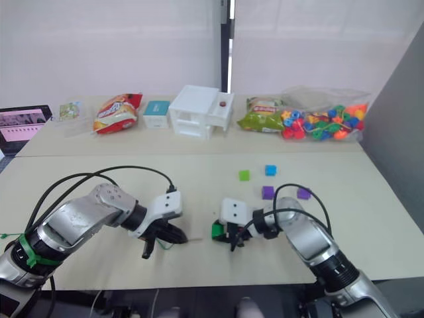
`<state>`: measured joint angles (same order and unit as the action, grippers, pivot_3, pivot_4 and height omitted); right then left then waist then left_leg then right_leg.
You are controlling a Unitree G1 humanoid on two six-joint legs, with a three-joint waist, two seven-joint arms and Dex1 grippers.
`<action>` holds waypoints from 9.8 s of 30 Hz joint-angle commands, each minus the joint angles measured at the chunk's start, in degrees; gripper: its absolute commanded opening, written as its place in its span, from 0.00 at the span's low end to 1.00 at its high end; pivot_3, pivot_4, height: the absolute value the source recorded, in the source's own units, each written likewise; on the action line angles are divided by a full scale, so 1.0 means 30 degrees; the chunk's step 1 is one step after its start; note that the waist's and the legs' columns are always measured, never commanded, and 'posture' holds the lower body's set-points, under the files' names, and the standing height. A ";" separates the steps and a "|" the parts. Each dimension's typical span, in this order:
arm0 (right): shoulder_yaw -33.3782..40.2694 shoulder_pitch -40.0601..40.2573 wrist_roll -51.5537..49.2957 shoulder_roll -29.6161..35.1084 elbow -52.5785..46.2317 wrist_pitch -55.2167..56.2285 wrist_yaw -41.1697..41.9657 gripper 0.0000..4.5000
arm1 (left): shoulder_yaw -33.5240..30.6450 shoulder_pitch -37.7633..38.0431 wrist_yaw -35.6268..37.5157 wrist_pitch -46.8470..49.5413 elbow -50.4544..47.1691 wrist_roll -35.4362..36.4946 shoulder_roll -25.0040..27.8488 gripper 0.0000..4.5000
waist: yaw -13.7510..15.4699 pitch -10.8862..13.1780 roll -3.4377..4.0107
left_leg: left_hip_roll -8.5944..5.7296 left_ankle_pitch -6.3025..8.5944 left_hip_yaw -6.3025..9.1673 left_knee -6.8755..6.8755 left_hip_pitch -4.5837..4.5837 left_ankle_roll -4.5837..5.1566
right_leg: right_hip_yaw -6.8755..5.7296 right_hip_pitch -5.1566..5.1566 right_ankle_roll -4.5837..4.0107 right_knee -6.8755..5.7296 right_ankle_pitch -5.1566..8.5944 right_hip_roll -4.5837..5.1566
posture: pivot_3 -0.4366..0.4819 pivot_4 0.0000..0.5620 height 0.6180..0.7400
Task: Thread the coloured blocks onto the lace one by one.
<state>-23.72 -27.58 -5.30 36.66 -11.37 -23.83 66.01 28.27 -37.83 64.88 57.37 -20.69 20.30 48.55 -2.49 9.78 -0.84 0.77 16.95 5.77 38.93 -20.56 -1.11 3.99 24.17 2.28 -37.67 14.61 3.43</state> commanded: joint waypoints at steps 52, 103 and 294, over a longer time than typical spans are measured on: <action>-0.0931 0.0358 0.0015 -0.0104 -0.1635 -0.1579 0.0079 0.26 | 0.0812 -0.0797 -0.0778 -0.0229 -0.0272 -0.0181 -0.2267 0.00 | -0.0004 -0.0003 -0.0004 | -0.0002 0.0000 0.0003 0.0005 0.0009 0.0000 | -0.0001 -0.0007 0.0000 -0.0005 0.0000 0.0002 | 0.48 0.27 1.00; -0.0252 0.1236 -0.0112 0.0277 -0.2645 -0.3298 -0.1246 0.26 | -0.2948 0.5804 0.0553 -1.4222 0.3956 -0.2810 -0.4122 0.01 | 0.0034 -0.0038 -0.0005 | 0.0007 -0.0003 0.0038 -0.0013 0.0131 -0.0005 | -0.0021 -0.0226 0.0008 0.0156 0.0005 0.0000 | 0.48 0.27 1.00; 1.3535 0.4747 0.1241 -0.8821 0.0683 -0.2717 -2.1371 0.99 | -0.4416 0.4025 0.0822 -1.0059 0.3374 -0.0567 -0.4358 0.00 | -0.0024 -0.0005 -0.0003 | -0.0002 -0.0014 -0.0047 -0.0047 0.0068 -0.0025 | 0.0046 -0.0015 -0.0010 -0.0034 -0.0004 0.0014 | 0.48 0.27 1.00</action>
<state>15.73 -12.47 -1.39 10.13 -10.32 -34.66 3.22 16.11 -24.96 67.36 27.67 -9.46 18.07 35.22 -2.56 9.77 -0.86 0.76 16.90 5.61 38.78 -20.36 -1.18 4.14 24.14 2.24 -37.75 14.60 3.47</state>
